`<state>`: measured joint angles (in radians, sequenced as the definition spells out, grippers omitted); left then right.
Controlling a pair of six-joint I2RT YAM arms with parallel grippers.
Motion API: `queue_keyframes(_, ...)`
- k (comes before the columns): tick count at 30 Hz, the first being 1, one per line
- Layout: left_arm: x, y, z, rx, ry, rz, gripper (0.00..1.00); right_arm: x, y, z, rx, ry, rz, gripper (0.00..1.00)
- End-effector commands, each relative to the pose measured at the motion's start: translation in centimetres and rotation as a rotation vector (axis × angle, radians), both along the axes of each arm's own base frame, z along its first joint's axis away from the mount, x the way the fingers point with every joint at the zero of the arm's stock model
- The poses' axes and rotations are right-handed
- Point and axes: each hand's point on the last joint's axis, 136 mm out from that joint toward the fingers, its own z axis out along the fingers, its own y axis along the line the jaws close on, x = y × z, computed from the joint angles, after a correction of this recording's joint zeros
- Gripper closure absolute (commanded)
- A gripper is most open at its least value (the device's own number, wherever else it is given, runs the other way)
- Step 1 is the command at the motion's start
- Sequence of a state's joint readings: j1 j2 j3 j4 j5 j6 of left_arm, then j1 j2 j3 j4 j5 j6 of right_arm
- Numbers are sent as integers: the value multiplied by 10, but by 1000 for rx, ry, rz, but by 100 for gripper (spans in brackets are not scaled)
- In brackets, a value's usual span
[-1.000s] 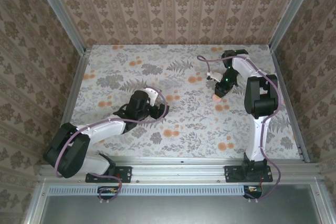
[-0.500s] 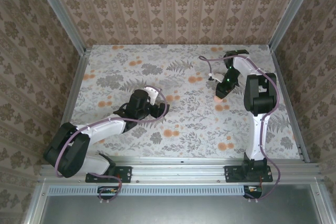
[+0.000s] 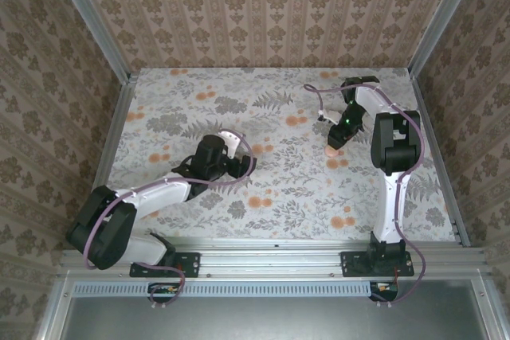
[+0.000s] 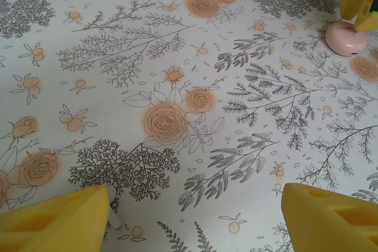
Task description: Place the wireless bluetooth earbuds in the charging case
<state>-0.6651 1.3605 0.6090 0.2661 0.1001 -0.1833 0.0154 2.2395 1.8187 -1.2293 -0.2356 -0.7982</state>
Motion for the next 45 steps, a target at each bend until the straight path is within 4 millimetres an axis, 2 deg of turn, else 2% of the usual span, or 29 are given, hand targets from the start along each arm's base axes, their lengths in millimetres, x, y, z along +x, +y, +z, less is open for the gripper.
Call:
queue_keyframes(1,9,1,18,-10,-27,16,23,5,1,22,14,-70,-37,57)
queue_keyframes(5,8,5,25,-15,-9,39,23,13,4,45,19,-159,-135,54)
queue_keyframes(9,6,11,37,-33,25,67,23,21,22,76,112,-288,-294,53)
queue_keyframes(14,8,34,50,-53,153,191,28,9,54,104,266,-411,-438,53)
queue_keyframes(19,5,51,71,-18,232,251,28,-7,79,130,376,-438,-624,50)
queue_keyframes(24,6,74,88,38,281,347,29,-32,122,136,417,-434,-637,45)
queue_keyframes(30,6,102,92,131,386,447,31,-58,160,138,446,-456,-674,44)
queue_keyframes(33,11,117,88,181,445,481,31,-69,163,141,471,-423,-739,42)
queue_keyframes(37,16,129,81,255,550,498,31,-78,155,142,454,-387,-821,41)
queue_keyframes(45,18,125,46,360,742,475,34,-92,152,141,487,-353,-865,42)
